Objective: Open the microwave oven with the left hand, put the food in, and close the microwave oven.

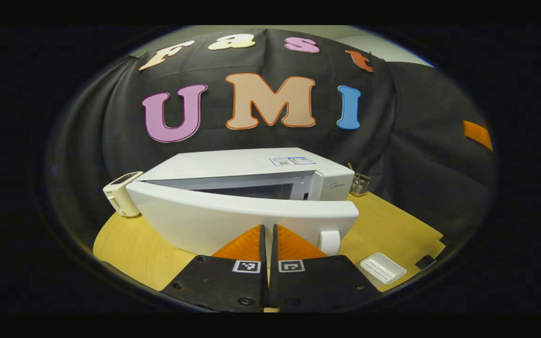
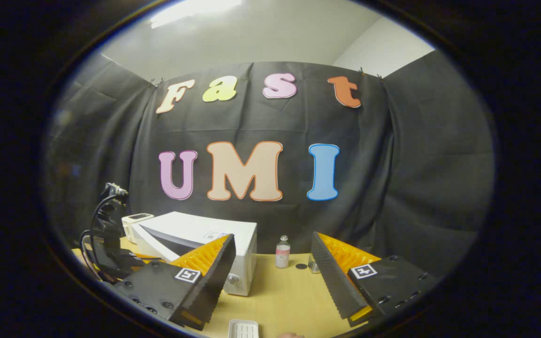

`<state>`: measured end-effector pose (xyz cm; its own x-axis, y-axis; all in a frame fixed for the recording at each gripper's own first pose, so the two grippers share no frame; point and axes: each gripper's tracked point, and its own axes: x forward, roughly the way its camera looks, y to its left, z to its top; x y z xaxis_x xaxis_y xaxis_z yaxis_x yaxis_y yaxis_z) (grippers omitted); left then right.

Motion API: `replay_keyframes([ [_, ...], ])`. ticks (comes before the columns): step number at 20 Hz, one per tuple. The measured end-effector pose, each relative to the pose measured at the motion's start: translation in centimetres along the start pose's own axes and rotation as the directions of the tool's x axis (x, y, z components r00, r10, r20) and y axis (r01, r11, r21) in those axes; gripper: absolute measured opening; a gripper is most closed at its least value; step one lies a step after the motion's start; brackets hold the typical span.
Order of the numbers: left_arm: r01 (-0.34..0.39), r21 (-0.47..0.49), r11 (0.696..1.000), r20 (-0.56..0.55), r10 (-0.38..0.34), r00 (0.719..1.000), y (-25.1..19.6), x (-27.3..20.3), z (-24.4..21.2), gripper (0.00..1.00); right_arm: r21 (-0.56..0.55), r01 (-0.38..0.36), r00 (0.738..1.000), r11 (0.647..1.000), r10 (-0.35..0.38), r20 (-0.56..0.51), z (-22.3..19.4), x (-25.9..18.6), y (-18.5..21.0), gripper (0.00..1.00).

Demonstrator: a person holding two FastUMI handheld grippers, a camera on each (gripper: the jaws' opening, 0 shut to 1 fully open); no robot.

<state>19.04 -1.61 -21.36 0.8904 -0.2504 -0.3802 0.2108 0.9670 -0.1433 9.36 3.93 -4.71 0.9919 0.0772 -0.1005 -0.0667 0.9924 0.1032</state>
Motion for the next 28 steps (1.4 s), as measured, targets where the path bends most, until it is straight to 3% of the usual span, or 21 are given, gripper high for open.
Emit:
replay_keyframes([
  [19,0.011,0.001,1.000,0.002,-0.011,1.000,-1.3,6.1,1.9,0.00,0.006,0.031,0.999,1.000,-0.030,-0.029,-0.6,-1.5,-1.6,0.92],
  [20,0.010,0.000,1.000,0.004,-0.010,1.000,-1.3,6.3,2.1,0.00,0.003,0.032,0.999,0.999,-0.032,-0.028,-0.6,-1.5,-1.7,0.99],
  [21,0.006,-0.002,1.000,0.008,-0.006,1.000,-1.3,6.5,2.3,0.00,0.001,0.033,0.999,0.999,-0.033,-0.025,-0.5,-1.5,-1.7,0.99],
  [22,0.002,-0.003,1.000,0.015,-0.002,1.000,-1.3,6.7,2.6,0.00,0.001,0.034,0.999,0.999,-0.034,-0.025,-0.5,-1.5,-1.8,0.92],
  [28,-0.003,-0.018,1.000,0.015,0.003,1.000,-1.7,7.2,2.9,0.00,0.023,0.054,0.998,0.998,-0.053,-0.031,-0.7,-1.3,-2.9,0.92],
])
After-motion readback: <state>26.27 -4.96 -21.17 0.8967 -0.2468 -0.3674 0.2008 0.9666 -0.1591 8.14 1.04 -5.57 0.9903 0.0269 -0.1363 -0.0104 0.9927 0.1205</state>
